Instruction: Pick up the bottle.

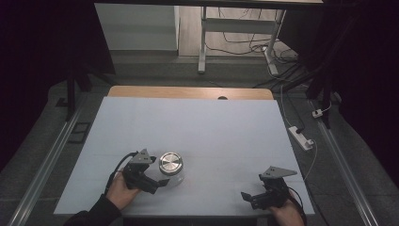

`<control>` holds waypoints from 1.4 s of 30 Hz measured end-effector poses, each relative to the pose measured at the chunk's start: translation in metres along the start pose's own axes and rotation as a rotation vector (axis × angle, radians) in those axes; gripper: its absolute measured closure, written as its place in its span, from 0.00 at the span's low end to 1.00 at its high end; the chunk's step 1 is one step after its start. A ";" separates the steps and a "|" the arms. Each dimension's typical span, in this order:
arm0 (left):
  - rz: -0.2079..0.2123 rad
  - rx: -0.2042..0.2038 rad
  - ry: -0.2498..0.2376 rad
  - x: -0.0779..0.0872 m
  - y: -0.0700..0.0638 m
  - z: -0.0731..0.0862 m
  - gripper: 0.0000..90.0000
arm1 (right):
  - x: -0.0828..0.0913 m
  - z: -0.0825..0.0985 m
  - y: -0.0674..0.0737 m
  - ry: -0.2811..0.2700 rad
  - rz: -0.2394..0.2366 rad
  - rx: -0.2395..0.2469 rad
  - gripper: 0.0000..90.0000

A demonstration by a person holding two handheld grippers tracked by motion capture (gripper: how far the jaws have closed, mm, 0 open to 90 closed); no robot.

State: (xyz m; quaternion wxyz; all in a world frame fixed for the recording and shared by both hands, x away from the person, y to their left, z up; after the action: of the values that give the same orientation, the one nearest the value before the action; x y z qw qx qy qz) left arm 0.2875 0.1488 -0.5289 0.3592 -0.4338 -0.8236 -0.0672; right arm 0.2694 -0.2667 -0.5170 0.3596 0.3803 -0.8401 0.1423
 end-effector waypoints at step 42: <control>0.031 -0.129 -0.048 -0.012 -0.010 -0.028 0.17 | -0.001 0.000 0.002 0.010 -0.004 0.018 0.00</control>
State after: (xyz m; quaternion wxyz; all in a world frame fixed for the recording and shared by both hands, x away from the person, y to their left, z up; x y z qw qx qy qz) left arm 0.2986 0.1229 -0.5142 0.3117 -0.4704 -0.8190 -0.1040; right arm 0.2686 -0.2649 -0.5175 0.3606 0.3846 -0.8362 0.1510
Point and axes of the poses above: each handheld gripper's, and its own axes: x roughly backward along the jaws, z roughly out of its underside, y roughly to its left, the point moved 2 cm from there along -x, roughly forward along the jaws, and after that the axes turned 5 degrees about x, right-handed, at the moved point
